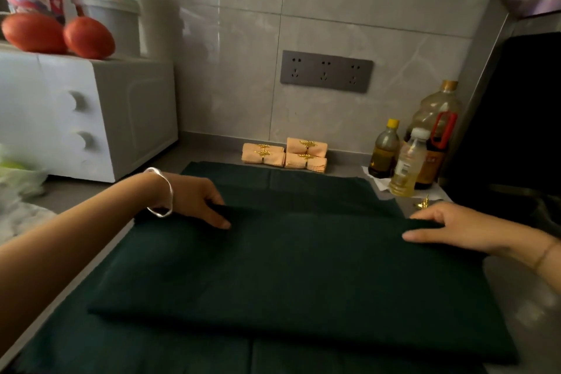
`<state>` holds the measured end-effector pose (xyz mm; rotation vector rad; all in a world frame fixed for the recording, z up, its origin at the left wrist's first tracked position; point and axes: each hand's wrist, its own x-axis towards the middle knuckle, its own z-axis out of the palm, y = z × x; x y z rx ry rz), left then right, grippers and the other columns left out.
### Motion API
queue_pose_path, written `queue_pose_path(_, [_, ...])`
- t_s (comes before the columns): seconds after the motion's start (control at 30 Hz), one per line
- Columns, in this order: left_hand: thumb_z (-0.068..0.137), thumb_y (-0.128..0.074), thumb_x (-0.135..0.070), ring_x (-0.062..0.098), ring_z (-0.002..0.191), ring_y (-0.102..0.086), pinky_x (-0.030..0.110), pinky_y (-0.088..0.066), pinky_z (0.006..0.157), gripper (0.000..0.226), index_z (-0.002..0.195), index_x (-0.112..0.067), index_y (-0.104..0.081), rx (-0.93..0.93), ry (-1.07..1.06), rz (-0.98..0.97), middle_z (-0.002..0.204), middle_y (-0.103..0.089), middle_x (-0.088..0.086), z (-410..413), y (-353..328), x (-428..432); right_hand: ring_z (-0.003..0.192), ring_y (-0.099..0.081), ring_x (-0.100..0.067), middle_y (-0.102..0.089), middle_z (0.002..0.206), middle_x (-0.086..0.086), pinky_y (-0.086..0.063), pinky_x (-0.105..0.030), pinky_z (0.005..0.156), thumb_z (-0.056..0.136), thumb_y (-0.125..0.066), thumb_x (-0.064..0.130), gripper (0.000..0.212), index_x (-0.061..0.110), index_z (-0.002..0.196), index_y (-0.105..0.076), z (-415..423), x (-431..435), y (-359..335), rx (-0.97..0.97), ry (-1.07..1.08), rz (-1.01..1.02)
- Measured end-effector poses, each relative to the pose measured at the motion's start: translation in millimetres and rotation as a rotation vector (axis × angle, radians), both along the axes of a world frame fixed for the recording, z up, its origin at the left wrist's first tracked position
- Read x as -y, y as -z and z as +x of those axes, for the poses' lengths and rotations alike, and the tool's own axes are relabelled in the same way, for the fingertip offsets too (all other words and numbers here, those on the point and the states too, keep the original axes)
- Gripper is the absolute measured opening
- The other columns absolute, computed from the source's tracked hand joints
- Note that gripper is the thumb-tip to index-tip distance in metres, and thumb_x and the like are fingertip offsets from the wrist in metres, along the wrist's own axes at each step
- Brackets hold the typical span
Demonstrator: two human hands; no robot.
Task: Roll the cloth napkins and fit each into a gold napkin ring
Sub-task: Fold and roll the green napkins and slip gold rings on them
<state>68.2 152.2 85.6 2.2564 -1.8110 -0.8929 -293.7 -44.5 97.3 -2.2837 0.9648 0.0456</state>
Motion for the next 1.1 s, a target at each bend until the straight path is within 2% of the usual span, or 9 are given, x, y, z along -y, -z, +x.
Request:
queue_pose_path(0.1, [0.084,-0.066,-0.033,0.0,0.07,-0.059,0.007,-0.043,0.068,0.015,0.093,-0.023,-0.072,0.159,-0.083,-0.221,0.081,-0.067,-0.011,24.6,17.6,29.3,0.086,-0.067,-0.001,-0.072,0.089,0.013,-0.05,-0.017,0.078,0.088,-0.057,0.035,0.014,0.03,0.093,-0.069,26.3,36.9,21.6,0.04,-0.021,-0.095])
queue_pose_path(0.17, [0.085,-0.065,-0.032,0.002,0.069,-0.057,0.007,-0.042,0.063,0.014,0.088,-0.02,-0.071,0.24,-0.135,-0.288,0.08,-0.064,-0.008,36.9,28.9,49.4,0.085,-0.065,0.001,-0.069,0.089,0.016,-0.05,-0.016,0.08,0.089,-0.06,0.029,0.011,0.036,0.086,-0.067,44.8,60.8,36.9,0.029,-0.065,-0.227])
queue_pose_path(0.3, [0.087,-0.062,-0.034,0.011,0.084,-0.059,0.022,-0.046,0.075,0.016,0.093,-0.02,-0.069,0.382,-0.224,-0.327,0.088,-0.062,-0.005,48.2,49.4,82.9,0.087,-0.059,-0.001,-0.065,0.092,0.013,-0.045,-0.018,0.081,0.085,-0.067,0.027,0.008,0.033,0.082,-0.064,74.1,99.0,62.2,0.039,-0.016,-0.402])
queue_pose_path(0.43, [0.091,-0.055,-0.033,0.014,0.098,-0.058,0.027,-0.046,0.086,0.019,0.105,-0.022,-0.062,0.459,-0.271,-0.331,0.107,-0.062,-0.002,52.3,65.2,103.7,0.094,-0.058,-0.009,-0.063,0.098,0.006,-0.047,-0.025,0.087,0.085,-0.067,0.027,0.005,0.026,0.09,-0.065,93.5,120.6,77.1,0.071,0.068,-0.463])
queue_pose_path(0.53, [0.093,-0.052,-0.032,0.016,0.104,-0.055,0.03,-0.042,0.094,0.022,0.113,-0.023,-0.056,0.484,-0.283,-0.352,0.113,-0.059,-0.001,52.9,72.9,110.9,0.094,-0.058,-0.011,-0.063,0.098,0.005,-0.048,-0.027,0.086,0.085,-0.067,0.026,0.005,0.026,0.089,-0.064,102.8,129.4,84.1,0.07,0.096,-0.477])
queue_pose_path(0.73, [0.094,-0.051,-0.031,0.017,0.109,-0.054,0.033,-0.037,0.1,0.023,0.115,-0.022,-0.055,0.533,-0.291,-0.382,0.117,-0.058,0.0,57.5,81.9,121.3,0.089,-0.056,-0.01,-0.059,0.093,0.005,-0.046,-0.024,0.08,0.085,-0.067,0.023,0.006,0.024,0.088,-0.062,113.9,132.6,92.3,0.081,0.143,-0.492])
queue_pose_path(0.93, [0.094,-0.051,-0.032,0.018,0.112,-0.051,0.034,-0.035,0.101,0.023,0.115,-0.023,-0.054,0.581,-0.311,-0.379,0.12,-0.055,0.0,55.4,85.7,126.0,0.093,-0.057,-0.014,-0.063,0.101,0.0,-0.048,-0.029,0.084,0.085,-0.068,0.022,0.006,0.023,0.089,-0.063,115.2,131.1,95.6,0.093,0.191,-0.504])
queue_pose_path(1.0, [0.093,-0.052,-0.033,0.019,0.118,-0.047,0.035,-0.033,0.104,0.027,0.119,-0.024,-0.051,0.596,-0.317,-0.401,0.125,-0.053,0.0,52.4,87.4,124.2,0.1,-0.058,-0.017,-0.063,0.107,0.0,-0.048,-0.033,0.089,0.084,-0.068,0.024,0.013,0.024,0.094,-0.06,115.2,125.9,95.9,0.096,0.204,-0.525])
queue_pose_path(1.1, [0.092,-0.051,-0.039,0.021,0.131,-0.037,0.037,-0.028,0.11,0.045,0.134,-0.025,-0.041,0.608,-0.3,-0.435,0.139,-0.043,0.001,30.4,82.7,114.1,0.117,-0.051,-0.021,-0.054,0.128,0.0,-0.038,-0.039,0.104,0.085,-0.065,0.027,0.035,0.024,0.119,-0.054,113.9,110.7,94.8,0.079,0.209,-0.647])
